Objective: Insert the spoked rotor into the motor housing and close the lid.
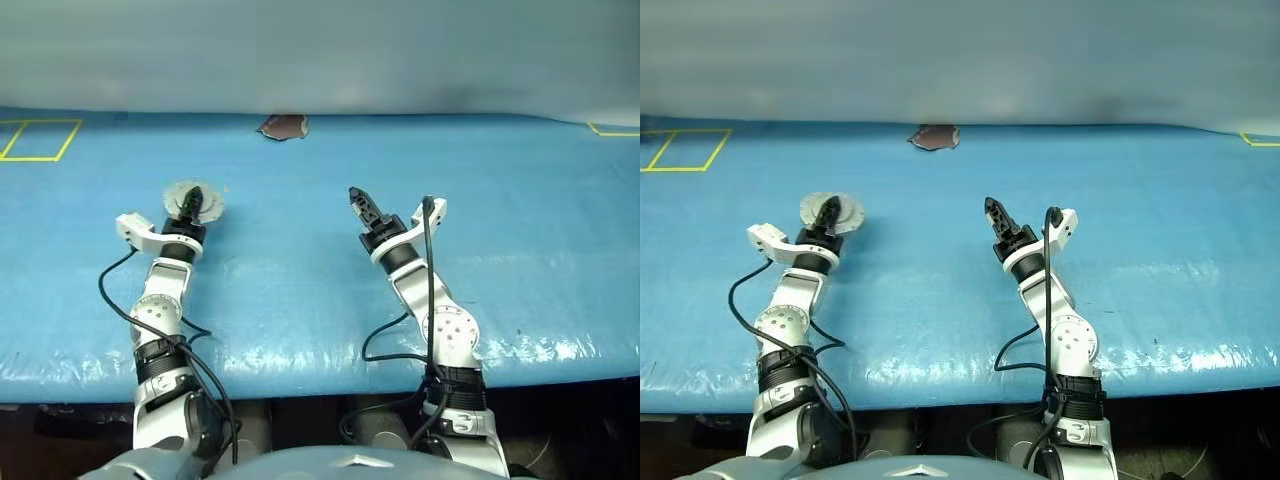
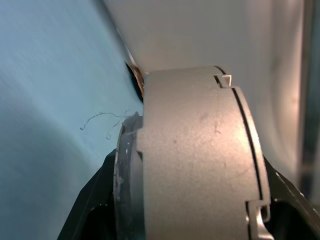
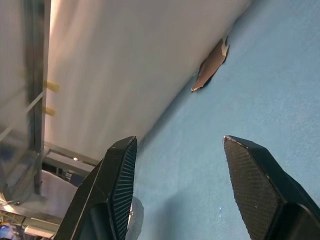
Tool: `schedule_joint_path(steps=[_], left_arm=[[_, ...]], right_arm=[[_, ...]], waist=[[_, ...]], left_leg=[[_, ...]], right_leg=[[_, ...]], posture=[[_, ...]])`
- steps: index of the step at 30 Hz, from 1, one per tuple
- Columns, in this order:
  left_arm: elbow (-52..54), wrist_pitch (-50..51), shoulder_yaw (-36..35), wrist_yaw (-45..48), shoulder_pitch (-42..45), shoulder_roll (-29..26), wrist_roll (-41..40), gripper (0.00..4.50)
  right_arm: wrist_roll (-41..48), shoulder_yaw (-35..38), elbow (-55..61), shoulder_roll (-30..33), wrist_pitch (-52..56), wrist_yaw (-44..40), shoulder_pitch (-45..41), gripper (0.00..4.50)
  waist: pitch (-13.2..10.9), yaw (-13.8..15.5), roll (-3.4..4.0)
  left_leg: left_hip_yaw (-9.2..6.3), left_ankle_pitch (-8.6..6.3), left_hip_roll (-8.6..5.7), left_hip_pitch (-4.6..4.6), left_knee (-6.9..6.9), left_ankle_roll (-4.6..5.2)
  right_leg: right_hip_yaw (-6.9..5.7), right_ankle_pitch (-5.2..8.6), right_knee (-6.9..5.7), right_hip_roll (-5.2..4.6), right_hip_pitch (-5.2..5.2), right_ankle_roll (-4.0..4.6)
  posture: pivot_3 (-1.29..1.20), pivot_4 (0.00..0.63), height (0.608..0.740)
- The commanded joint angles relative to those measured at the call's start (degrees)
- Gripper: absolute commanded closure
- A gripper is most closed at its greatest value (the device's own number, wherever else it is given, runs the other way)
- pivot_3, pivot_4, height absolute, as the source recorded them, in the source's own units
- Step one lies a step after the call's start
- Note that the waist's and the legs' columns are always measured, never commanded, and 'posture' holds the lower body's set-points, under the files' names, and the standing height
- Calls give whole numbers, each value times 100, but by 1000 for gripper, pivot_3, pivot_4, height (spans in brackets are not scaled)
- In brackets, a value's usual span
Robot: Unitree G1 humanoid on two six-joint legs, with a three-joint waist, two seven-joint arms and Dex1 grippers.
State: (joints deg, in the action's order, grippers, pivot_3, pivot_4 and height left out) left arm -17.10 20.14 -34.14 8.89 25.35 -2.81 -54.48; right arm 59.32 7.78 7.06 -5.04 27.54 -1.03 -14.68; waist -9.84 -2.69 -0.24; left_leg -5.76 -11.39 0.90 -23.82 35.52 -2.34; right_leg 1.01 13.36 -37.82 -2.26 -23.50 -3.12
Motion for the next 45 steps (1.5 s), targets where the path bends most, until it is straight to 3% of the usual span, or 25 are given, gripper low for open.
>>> schedule_joint_path(steps=[1,6,12,22,28,32,36,38,41,44,45], left_arm=[[-339,-772,-74,-417,408,-82,487,1880],[-885,-986,52,-465,669,-231,881,1880],[-1290,-1063,-27,-714,635,-423,1186,81],[-318,-1893,-342,-1004,230,-925,1508,33],[26,-2558,58,-880,251,-1135,2277,33],[548,-2430,1256,518,61,-1336,2698,33],[1316,-1568,3458,3007,-560,-2290,3301,33],[1469,-1273,3776,3495,-641,-2418,3136,33],[1527,-984,3963,3968,-698,-2534,3050,0],[1478,-951,4319,4391,-803,-2831,3472,0],[1442,-989,4354,4398,-819,-2865,3578,0]], right_arm=[[14,-88,148,-437,-131,-60,43,1616],[-57,-165,160,-428,-190,-82,41,1616],[-76,-132,89,-440,-261,-1,68,1586],[-45,-201,-59,-281,80,63,-45,1586],[-1808,-761,332,280,-1125,-787,120,1586],[-2715,-780,614,1090,-1459,-1156,263,1586],[-3391,-1346,1101,2649,-1158,-2407,566,1586],[-3764,-1508,1067,3156,-1018,-2556,625,1586],[-3872,-1467,971,3354,-879,-2666,687,1024],[-3905,-1397,941,3386,-809,-2810,743,101],[-3955,-1404,928,3382,-792,-2807,748,22]], waist=[[0,35,0],[-9,72,-16],[-9,42,-15],[-9,-53,-16],[-8,59,-16],[-7,136,-21],[-2,100,-11],[3,45,-1],[-3,-68,-11],[-3,-92,-11],[-3,-90,-10]], left_leg=[[0,0,-2,0,1,0],[-1,0,-3,-5,8,0],[-1,0,-2,1,13,0],[1,1,12,8,10,0],[2,1,9,8,14,-1],[2,3,-1,3,17,-5],[11,2,-13,7,10,-4],[26,2,-13,24,-4,-2],[37,1,24,24,-5,-2],[37,1,56,29,-3,-1],[36,1,63,31,-3,-1]], right_leg=[[0,-1,0,-1,0,-2],[-1,-3,0,-1,0,-8],[0,-4,-2,0,7,-14],[4,-10,-8,12,7,-3],[5,-9,-5,11,9,-10],[4,-13,2,3,10,-18],[13,-14,4,-10,10,-16],[29,-9,4,-11,12,-11],[30,2,-5,18,-2,13],[34,-5,-17,57,-9,27],[34,-5,-17,66,-9,35]], posture=[[0,150,740],[0,150,740],[0,150,740],[0,150,740],[0,150,740],[0,150,740],[0,150,740],[0,150,740],[0,150,740],[0,150,740],[0,150,740]])
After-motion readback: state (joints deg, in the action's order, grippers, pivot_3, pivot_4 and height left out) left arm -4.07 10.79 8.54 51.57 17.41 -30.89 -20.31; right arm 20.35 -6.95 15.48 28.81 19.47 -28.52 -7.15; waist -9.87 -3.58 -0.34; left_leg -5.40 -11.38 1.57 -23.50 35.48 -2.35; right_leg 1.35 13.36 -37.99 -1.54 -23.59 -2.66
